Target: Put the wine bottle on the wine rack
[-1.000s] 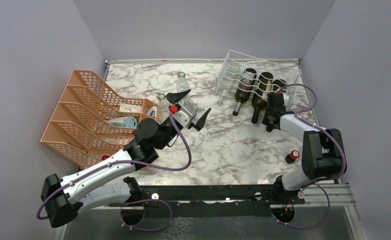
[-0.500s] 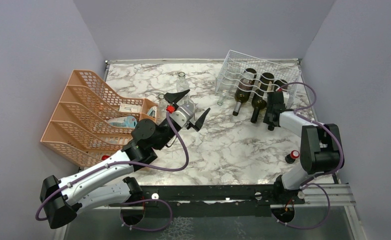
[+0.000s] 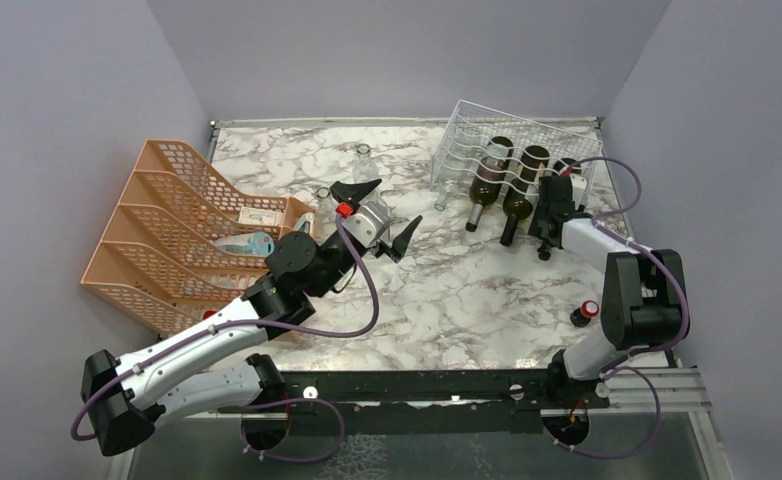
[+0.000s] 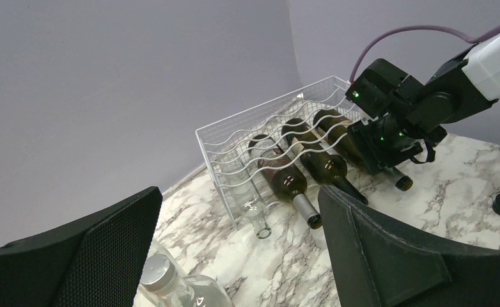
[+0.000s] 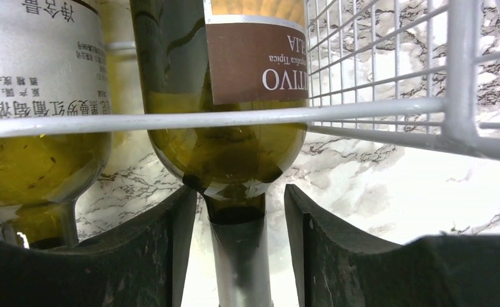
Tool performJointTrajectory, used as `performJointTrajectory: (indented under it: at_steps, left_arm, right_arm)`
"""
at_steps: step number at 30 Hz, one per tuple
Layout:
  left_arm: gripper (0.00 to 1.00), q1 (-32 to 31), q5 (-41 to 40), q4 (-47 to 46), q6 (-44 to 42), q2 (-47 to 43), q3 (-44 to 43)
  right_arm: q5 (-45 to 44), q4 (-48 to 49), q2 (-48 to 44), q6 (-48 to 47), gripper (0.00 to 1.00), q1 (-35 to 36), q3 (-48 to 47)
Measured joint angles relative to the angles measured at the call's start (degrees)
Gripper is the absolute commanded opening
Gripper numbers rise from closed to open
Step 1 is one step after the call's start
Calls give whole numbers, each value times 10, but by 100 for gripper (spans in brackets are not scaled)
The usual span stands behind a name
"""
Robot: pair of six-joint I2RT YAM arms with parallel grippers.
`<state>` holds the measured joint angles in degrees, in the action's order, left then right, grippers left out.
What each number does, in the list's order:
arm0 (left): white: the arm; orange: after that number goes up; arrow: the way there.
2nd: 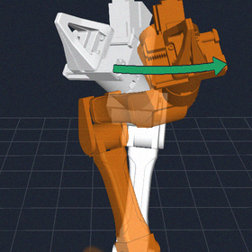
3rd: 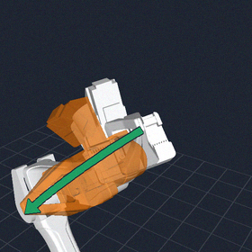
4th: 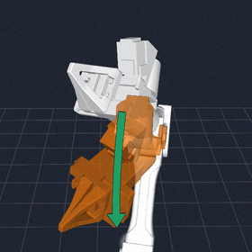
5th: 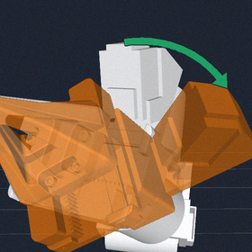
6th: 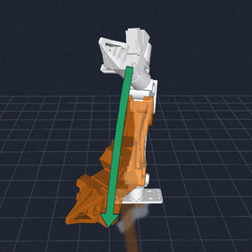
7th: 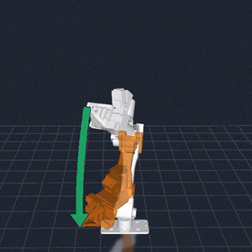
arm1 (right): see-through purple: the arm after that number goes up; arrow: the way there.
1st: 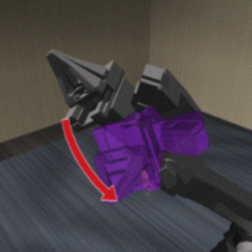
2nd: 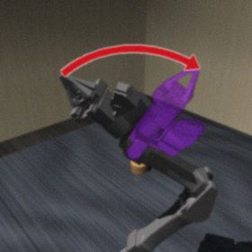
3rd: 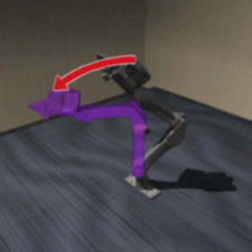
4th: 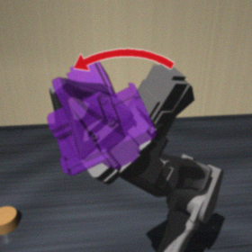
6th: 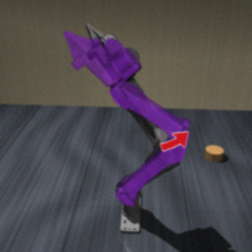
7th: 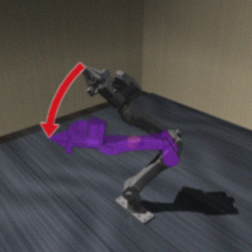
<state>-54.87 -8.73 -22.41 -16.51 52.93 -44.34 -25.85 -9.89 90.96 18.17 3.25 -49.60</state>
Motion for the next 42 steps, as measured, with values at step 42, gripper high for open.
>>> performJointTrajectory:
  at_steps: [42]
  left_arm:
    - [99,5,-216,301,126,-72,-94]
  right_arm:
    - [435,-84,-221,20,54,221,-65]
